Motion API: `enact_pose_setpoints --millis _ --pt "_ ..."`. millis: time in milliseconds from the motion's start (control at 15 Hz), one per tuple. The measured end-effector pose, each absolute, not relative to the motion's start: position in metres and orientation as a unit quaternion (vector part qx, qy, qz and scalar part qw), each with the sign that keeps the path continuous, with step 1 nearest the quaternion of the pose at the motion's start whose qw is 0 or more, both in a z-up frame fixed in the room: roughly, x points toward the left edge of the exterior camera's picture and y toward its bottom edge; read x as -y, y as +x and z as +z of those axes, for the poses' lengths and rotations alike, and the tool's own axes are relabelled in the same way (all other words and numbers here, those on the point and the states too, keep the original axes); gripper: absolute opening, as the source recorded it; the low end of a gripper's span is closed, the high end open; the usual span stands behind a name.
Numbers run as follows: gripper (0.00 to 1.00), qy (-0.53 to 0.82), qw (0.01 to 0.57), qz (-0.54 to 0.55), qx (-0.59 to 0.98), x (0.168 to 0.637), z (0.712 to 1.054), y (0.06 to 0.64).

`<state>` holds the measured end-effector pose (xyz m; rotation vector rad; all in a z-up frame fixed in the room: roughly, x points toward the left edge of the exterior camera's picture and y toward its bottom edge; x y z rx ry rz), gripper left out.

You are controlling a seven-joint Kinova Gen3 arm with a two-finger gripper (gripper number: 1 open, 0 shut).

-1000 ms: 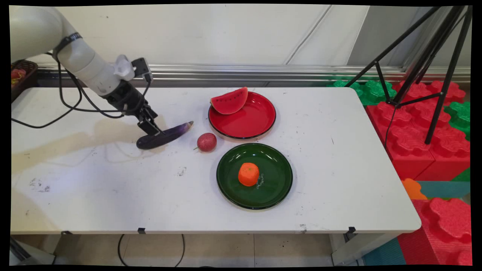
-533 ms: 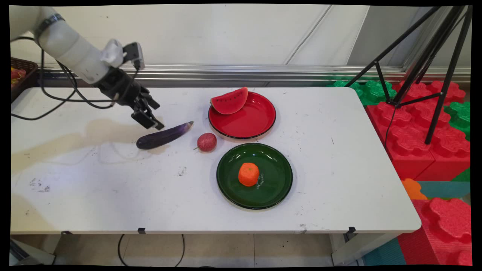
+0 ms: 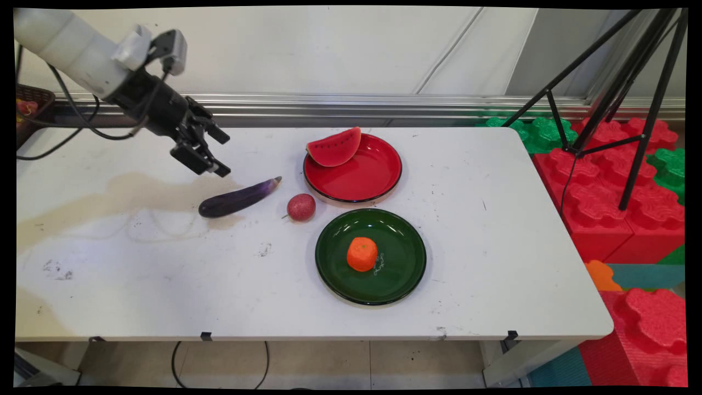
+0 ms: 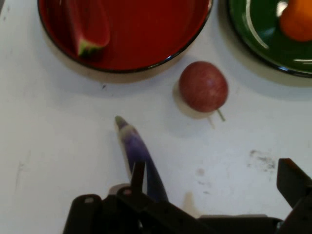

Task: Pick up the mandarin from the green plate

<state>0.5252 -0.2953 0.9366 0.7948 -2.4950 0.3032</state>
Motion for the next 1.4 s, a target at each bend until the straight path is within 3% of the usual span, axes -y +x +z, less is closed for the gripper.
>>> enact_pose_setpoints --millis 800,1400 --pt "1.0 0.242 0.279 0.112 0.923 0.278 0.982 0.528" --pt "1.0 0.18 0.301 0.099 0.931 0.291 0.981 0.481"
